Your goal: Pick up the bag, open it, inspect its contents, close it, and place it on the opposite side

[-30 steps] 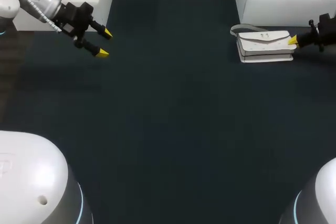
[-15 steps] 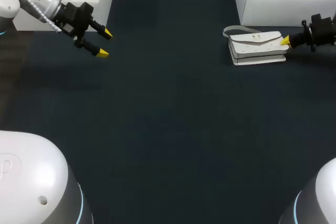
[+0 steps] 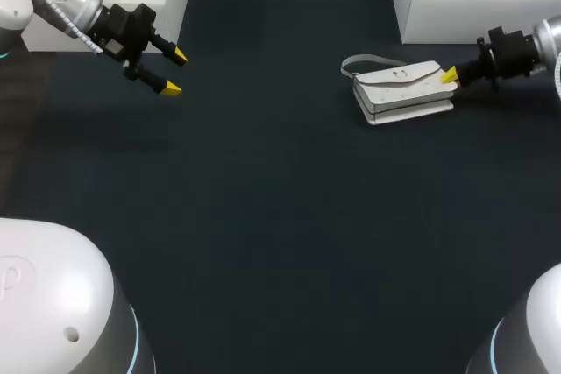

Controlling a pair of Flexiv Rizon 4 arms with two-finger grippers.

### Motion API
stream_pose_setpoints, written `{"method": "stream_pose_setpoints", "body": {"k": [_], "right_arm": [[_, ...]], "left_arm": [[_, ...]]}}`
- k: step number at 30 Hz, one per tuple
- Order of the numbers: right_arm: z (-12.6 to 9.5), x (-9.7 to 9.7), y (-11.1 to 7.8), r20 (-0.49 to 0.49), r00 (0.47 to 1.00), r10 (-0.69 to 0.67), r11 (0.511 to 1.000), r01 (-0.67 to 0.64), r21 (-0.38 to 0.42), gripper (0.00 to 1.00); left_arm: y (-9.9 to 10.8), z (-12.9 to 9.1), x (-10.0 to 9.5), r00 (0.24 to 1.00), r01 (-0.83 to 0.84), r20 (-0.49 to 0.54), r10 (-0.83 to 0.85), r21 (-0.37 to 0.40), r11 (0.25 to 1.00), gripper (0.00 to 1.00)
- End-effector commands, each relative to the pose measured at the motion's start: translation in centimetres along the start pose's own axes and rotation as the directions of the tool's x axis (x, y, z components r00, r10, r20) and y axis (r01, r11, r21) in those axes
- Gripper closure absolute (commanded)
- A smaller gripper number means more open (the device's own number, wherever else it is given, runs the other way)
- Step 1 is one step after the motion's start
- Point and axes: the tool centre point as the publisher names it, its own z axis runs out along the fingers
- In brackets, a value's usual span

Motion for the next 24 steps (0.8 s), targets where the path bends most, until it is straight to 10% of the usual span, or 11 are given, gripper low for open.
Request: {"method": "stream_pose_setpoints", "body": {"k": [1, 24], "right_arm": [[1.5, 0.5, -0.5, -0.004, 1.0, 0.002, 0.998, -0.002, 0.062, 1.0], [4.9, 3.3, -5.7, -0.011, 0.999, 0.035, 0.981, -0.037, -0.191, 1.0]], "left_arm": [[0.1, 0.1, 0.0, 1.0, -0.001, 0.002, 0.001, 0.003, 1.0, 0.0], [0.1, 0.1, 0.0, 1.0, -0.001, 0.002, 0.001, 0.003, 1.0, 0.0]]}}
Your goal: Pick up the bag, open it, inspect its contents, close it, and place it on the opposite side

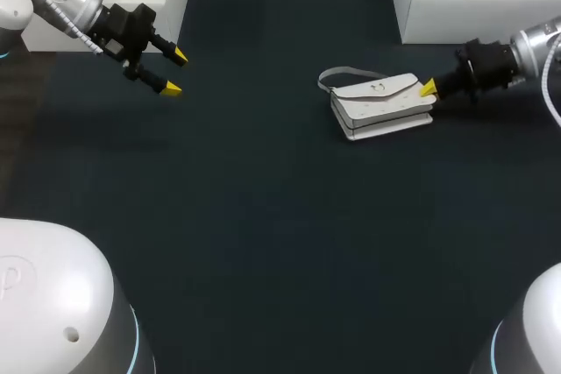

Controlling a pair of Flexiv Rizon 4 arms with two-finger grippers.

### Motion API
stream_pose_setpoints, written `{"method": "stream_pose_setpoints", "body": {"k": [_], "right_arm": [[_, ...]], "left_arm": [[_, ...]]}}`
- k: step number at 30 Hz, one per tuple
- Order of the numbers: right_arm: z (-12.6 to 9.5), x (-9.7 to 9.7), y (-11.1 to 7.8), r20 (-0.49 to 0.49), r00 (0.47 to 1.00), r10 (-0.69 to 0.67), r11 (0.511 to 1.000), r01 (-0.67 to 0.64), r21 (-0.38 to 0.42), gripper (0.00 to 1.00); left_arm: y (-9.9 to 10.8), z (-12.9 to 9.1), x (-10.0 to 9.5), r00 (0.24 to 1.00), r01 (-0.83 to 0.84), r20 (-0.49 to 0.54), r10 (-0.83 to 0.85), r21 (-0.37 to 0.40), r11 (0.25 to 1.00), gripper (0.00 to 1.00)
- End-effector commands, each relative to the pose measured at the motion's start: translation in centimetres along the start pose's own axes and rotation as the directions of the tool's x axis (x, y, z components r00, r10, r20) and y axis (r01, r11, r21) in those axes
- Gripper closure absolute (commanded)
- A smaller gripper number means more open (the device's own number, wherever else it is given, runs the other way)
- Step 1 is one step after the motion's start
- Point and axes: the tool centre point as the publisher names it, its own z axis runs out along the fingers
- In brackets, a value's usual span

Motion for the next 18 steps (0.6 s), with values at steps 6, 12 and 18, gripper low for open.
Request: {"method": "stream_pose_setpoints", "body": {"k": [6, 12, 18], "right_arm": [[1.8, 1.1, -2.1, 0.009, 1.0, 0.01, 0.947, -0.007, -0.32, 1.0], [2.8, 1.5, -1.8, -0.006, 1.0, 0.01, 0.928, -0.011, -0.372, 1.0], [3.9, 2.5, -0.3, 0.004, 1.0, -0.009, 0.927, 0.009, -0.375, 1.0]], "left_arm": [[0.1, 0.1, 0.0, 1.0, -0.001, 0.002, 0.001, 0.003, 1.0, 0.0], [0.1, 0.1, 0.0, 1.0, -0.001, 0.002, 0.001, 0.003, 1.0, 0.0], [0.1, 0.1, 0.0, 1.0, -0.001, 0.002, 0.001, 0.003, 1.0, 0.0]]}}
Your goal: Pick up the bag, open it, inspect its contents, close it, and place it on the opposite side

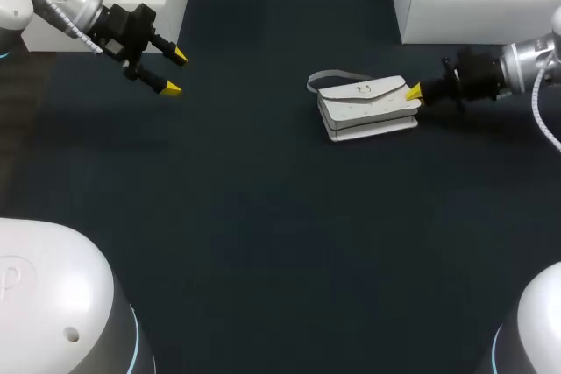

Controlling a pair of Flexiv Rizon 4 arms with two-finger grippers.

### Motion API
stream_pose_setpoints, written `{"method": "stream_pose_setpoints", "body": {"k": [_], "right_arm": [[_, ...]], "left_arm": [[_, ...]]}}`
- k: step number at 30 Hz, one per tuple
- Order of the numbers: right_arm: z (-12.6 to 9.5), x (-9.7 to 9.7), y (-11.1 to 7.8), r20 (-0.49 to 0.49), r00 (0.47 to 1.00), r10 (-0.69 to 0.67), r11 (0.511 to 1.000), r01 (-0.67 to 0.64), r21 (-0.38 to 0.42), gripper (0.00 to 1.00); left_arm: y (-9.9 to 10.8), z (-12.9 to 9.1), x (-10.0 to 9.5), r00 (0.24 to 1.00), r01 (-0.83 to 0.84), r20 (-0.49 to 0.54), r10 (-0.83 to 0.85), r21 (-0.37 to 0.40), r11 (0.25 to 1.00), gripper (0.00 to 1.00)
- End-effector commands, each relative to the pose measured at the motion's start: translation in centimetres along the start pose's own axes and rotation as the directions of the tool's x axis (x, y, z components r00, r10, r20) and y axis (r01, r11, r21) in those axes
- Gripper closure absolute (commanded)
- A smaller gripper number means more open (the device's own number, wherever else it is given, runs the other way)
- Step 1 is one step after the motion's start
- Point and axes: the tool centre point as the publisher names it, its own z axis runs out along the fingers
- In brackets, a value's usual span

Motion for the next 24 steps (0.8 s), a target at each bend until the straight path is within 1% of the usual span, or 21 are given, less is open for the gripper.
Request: {"method": "stream_pose_setpoints", "body": {"k": [1, 11, 17, 24], "right_arm": [[1.4, 1.0, 0.1, 0.021, 1.0, -0.009, 0.977, 0.014, -0.214, 1.0], [3.8, 1.9, 0.1, 0.021, 1.0, -0.02, 0.983, 0.023, -0.185, 1.0], [5.6, 2.2, 0.2, 0.018, 0.999, -0.027, 0.99, 0.029, -0.137, 1.0], [6.7, 3.0, 0.3, 0.024, 0.998, -0.051, 0.994, 0.053, -0.092, 1.0]], "left_arm": [[0.1, 0.1, 0.0, 1.0, -0.001, 0.002, 0.001, 0.003, 1.0, 0.0], [0.1, 0.1, 0.0, 1.0, -0.001, 0.002, 0.001, 0.003, 1.0, 0.0], [0.1, 0.1, 0.0, 1.0, -0.001, 0.002, 0.001, 0.003, 1.0, 0.0], [0.1, 0.1, 0.0, 1.0, -0.001, 0.002, 0.001, 0.003, 1.0, 0.0]]}}
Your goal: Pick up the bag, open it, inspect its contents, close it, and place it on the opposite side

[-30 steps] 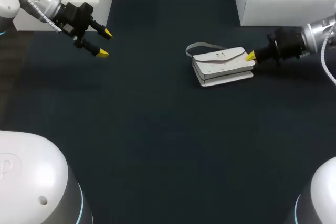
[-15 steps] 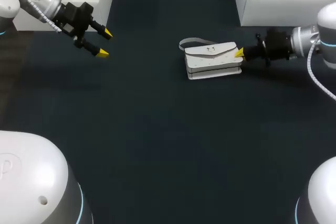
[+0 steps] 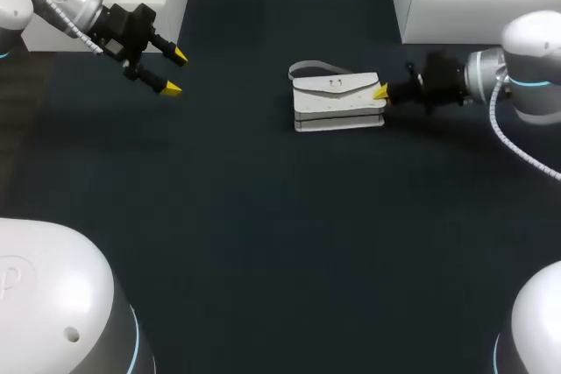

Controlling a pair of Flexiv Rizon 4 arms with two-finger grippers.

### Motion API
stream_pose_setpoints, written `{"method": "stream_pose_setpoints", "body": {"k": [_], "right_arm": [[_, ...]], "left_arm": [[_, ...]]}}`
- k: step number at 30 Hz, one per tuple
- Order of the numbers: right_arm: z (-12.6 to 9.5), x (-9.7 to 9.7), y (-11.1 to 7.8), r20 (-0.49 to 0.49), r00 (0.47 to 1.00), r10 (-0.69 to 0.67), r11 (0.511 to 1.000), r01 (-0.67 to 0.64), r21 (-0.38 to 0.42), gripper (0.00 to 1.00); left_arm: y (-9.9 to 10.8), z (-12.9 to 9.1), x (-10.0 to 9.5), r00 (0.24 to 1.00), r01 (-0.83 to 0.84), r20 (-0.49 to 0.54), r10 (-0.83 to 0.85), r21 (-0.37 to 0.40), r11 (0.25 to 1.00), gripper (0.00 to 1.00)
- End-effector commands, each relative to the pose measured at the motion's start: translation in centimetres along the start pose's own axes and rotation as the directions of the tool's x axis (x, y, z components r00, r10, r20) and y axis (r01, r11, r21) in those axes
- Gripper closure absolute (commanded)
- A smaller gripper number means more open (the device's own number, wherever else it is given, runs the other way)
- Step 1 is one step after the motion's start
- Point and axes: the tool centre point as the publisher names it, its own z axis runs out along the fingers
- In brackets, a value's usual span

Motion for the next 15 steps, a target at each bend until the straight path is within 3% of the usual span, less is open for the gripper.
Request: {"method": "stream_pose_setpoints", "body": {"k": [1, 11, 12, 15], "right_arm": [[0.78, 0.23, 0.66, 0.0, 1.0, -0.005, 0.999, 0.005, 0.037, 1.0], [1.36, 0.04, 0.28, 0.004, 1.0, 0.003, 0.997, -0.004, 0.076, 1.0], [1.38, 0.0, 0.23, 0.009, 1.0, 0.006, 0.996, -0.006, 0.088, 0.86], [1.25, -0.06, 0.14, 0.039, 0.999, 0.004, 0.991, -0.01, 0.133, 0.71]], "left_arm": [[0.07, 0.07, 0.01, 1.0, -0.001, 0.002, 0.001, 0.003, 1.0, 0.0], [0.07, 0.07, 0.01, 1.0, -0.001, 0.002, 0.001, 0.003, 1.0, 0.0], [0.07, 0.07, 0.01, 1.0, -0.001, 0.002, 0.001, 0.003, 1.0, 0.0], [0.07, 0.07, 0.01, 1.0, -0.001, 0.002, 0.001, 0.003, 1.0, 0.0]]}}
